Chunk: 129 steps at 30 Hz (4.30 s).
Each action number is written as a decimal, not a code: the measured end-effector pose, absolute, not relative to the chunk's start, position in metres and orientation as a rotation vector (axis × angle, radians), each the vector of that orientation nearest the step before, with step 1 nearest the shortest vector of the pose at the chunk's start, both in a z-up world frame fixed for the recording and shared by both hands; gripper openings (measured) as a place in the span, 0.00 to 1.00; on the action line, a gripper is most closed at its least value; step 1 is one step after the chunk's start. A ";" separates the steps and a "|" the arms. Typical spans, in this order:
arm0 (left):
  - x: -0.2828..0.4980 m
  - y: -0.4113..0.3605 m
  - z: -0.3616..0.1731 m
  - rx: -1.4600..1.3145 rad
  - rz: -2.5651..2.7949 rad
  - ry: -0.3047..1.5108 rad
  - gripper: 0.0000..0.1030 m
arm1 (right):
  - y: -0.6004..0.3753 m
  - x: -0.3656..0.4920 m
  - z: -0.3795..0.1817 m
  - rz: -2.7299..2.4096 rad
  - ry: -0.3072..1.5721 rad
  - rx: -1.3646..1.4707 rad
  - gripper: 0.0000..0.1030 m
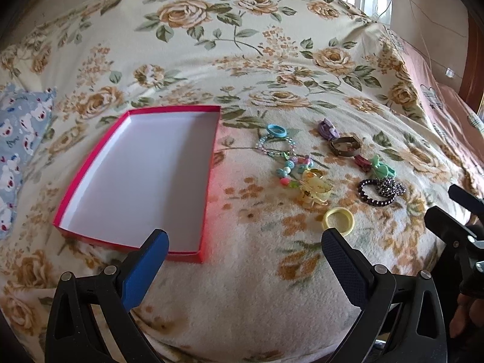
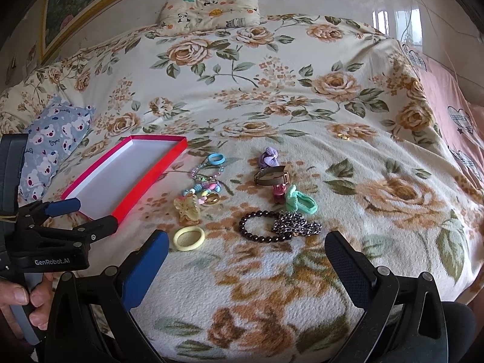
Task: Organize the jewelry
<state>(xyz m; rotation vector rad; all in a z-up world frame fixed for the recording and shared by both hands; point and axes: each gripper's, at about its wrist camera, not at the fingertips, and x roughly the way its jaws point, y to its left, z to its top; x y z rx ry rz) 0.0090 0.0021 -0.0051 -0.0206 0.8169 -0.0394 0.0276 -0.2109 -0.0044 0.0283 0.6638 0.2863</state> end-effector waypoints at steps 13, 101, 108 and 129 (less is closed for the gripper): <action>0.073 0.001 -0.011 -0.100 -0.168 0.882 0.98 | -0.250 0.066 -0.022 0.259 0.749 0.129 0.89; 0.235 0.180 -0.056 -0.186 0.007 1.025 0.40 | 0.032 0.259 -0.034 0.756 0.896 0.122 0.06; 0.243 0.171 -0.061 -0.122 0.039 1.047 0.41 | 0.030 0.265 -0.057 0.747 0.967 0.120 0.06; 0.184 0.167 -0.021 -0.135 0.164 0.921 0.72 | 0.003 0.244 -0.025 0.743 0.910 0.166 0.38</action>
